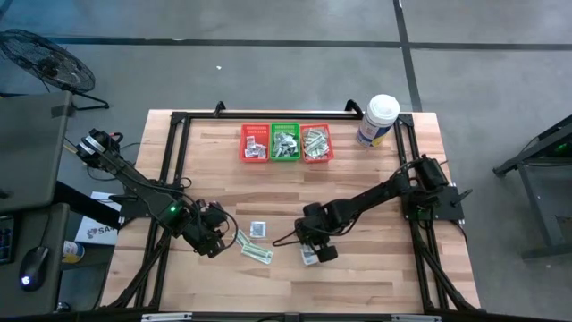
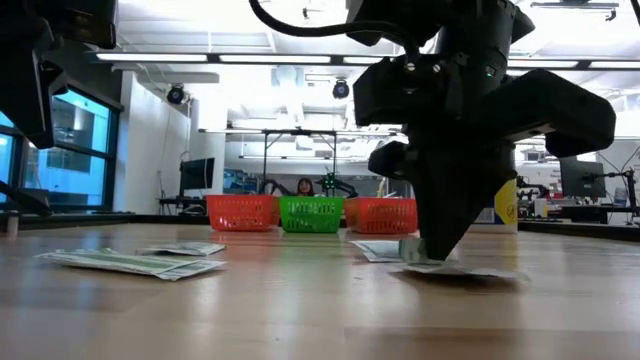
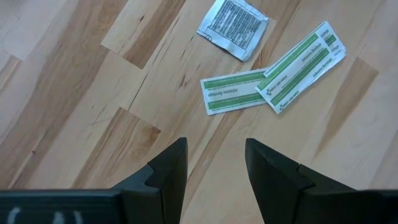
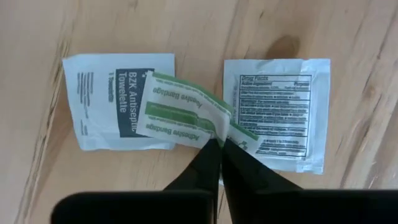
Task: Pick & Place First Aid Supplies
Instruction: Put the bandage pack into the right orange bin
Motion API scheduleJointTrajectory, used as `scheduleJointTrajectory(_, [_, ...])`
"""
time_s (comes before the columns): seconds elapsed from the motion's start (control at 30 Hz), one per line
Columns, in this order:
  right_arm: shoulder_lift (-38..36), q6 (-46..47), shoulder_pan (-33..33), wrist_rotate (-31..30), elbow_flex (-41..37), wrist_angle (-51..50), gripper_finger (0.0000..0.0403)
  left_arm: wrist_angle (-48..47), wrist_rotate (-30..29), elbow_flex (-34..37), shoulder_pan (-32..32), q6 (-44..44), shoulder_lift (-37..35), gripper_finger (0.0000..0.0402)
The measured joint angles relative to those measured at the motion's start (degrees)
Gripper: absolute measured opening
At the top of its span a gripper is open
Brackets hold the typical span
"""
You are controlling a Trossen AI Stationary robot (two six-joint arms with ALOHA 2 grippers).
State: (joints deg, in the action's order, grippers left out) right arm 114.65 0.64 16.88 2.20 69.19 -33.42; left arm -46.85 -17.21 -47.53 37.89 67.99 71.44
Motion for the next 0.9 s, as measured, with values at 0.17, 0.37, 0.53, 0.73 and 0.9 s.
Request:
scheduleJointTrajectory(0.17, [-2.68, 4.2, 0.04, -1.06, -0.39, -0.92, 0.0003, 0.0, 0.13, 0.0, 0.02, 0.0, 0.0, 0.0159])
scheduleJointTrajectory(0.37, [-9.91, 10.42, -0.07, -4.79, -0.54, -3.16, 0.0002, 0.04, 0.15, 0.0, 0.0, 0.0, 0.0, 0.0159])
scheduleJointTrajectory(0.53, [-14.85, 13.66, 0.07, -7.54, -0.59, -3.09, 0.0001, 0.34, 0.17, 0.0, 0.02, -0.04, -0.02, 0.0159])
scheduleJointTrajectory(0.73, [-17.4, 17.7, -0.82, -12.94, -0.42, -4.1, 0.0001, 0.61, -0.26, 0.0, 0.01, -0.24, -0.02, 0.0159])
scheduleJointTrajectory(0.9, [-17.46, 19.69, -3.3, -13.6, -0.39, -4.89, 0.0, 0.63, -0.51, 0.0, 0.01, -0.66, -0.02, 0.0159])
